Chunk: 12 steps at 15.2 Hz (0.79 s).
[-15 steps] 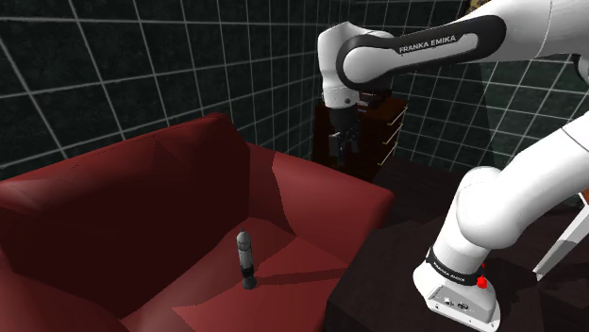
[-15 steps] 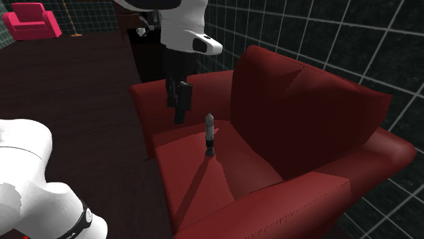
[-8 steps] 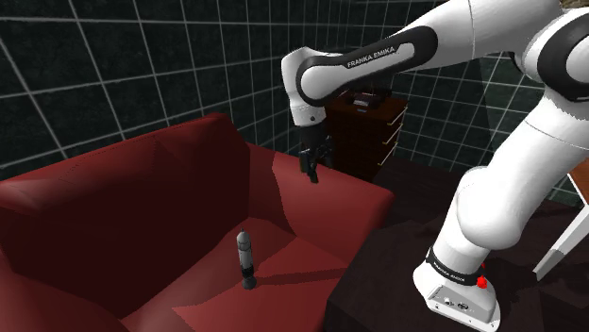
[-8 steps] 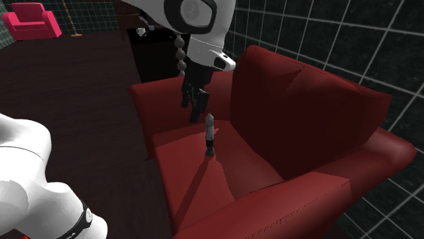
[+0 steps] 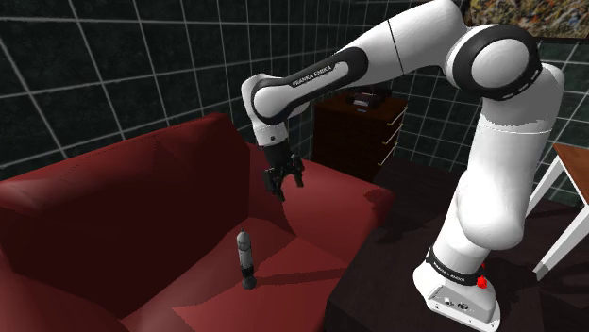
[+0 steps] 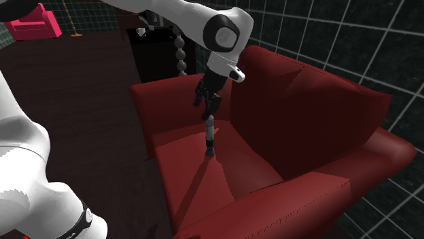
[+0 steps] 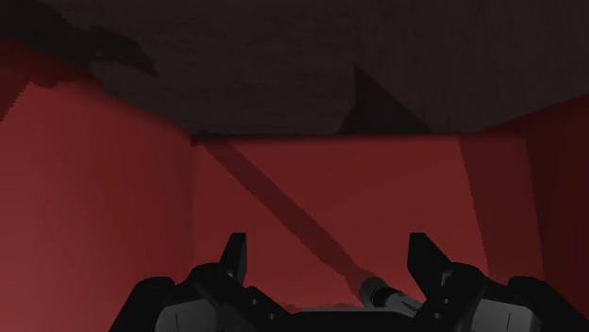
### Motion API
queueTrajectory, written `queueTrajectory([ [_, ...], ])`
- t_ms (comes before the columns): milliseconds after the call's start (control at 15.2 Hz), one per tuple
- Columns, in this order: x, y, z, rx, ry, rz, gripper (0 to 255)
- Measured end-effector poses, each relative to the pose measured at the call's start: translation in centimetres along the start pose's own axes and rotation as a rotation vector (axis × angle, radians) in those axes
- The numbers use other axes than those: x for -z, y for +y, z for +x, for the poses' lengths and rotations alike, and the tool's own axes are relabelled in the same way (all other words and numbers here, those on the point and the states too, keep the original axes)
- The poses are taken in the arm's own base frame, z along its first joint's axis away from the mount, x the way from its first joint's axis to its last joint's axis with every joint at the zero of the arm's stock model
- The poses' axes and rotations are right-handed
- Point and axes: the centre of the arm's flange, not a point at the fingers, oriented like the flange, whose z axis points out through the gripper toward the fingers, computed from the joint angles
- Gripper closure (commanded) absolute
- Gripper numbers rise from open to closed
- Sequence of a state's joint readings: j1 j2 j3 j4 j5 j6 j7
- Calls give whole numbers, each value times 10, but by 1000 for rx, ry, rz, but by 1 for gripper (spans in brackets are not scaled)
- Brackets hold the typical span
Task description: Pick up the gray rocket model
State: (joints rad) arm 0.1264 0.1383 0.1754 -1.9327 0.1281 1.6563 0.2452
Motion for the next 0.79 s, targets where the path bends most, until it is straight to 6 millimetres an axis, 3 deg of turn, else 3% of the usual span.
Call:
queueTrajectory([
  [792, -50, -94, 132, 24, -164, 88, 0],
])
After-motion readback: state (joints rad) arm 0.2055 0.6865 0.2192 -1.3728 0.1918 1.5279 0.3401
